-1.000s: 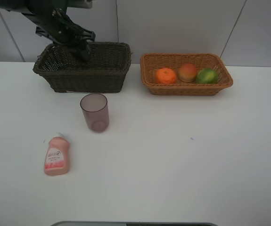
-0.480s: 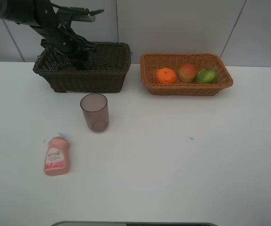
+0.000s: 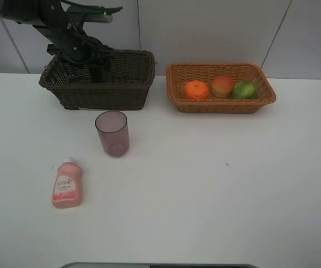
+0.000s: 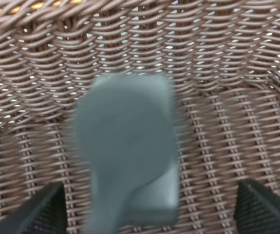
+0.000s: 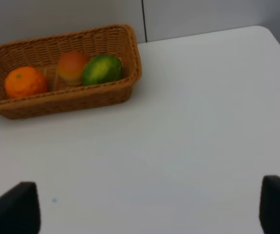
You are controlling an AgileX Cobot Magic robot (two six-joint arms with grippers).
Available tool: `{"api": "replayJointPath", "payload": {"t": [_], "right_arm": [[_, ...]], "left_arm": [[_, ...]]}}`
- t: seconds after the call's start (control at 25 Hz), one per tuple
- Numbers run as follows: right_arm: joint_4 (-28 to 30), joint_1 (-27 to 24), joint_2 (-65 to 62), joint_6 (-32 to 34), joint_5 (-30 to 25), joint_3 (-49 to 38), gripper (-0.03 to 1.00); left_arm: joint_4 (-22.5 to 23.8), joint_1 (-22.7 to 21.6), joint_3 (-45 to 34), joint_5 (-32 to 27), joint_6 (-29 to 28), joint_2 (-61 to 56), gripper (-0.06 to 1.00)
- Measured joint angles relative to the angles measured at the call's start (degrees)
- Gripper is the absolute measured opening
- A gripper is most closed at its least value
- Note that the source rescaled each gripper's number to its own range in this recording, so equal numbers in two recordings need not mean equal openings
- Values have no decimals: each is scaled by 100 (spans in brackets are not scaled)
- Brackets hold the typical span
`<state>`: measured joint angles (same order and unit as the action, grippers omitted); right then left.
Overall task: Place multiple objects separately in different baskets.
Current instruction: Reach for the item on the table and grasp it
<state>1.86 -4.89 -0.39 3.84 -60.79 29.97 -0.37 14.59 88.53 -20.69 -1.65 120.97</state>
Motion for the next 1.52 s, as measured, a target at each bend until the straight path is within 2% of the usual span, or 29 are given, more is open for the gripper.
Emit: {"api": "replayJointPath", "payload": {"t": [0.08, 0.32, 0.4, 0.44, 0.56, 0.92, 1.08, 1.28, 1.52], "right_arm": [[0, 0, 0, 0, 0, 0, 100], [0, 0, 0, 0, 0, 0, 100], [0, 0, 0, 0, 0, 0, 100], [0, 0, 0, 0, 0, 0, 100], [0, 0, 0, 0, 0, 0, 100], [0, 0, 0, 0, 0, 0, 100], [0, 0, 0, 0, 0, 0, 100], [0, 0, 0, 0, 0, 0, 100], [0, 0, 0, 0, 0, 0, 100]], "left_arm": [[-6, 8, 0, -43, 0, -76, 90], [-6, 114, 0, -682, 0, -665, 90], [-6, 263, 0, -1240, 0, -977, 90], [-6, 263, 0, -1240, 0, -977, 90], [-11, 479, -145, -1749, 0, -1409, 90], [37, 729, -1410, -1864, 2, -2263, 90], [75, 876, -1884, -1914, 105, -2415, 96], [97, 1131, -2233, -2008, 354, -2422, 98], [103, 1158, -2377, -2021, 384, -2268, 98]]}}
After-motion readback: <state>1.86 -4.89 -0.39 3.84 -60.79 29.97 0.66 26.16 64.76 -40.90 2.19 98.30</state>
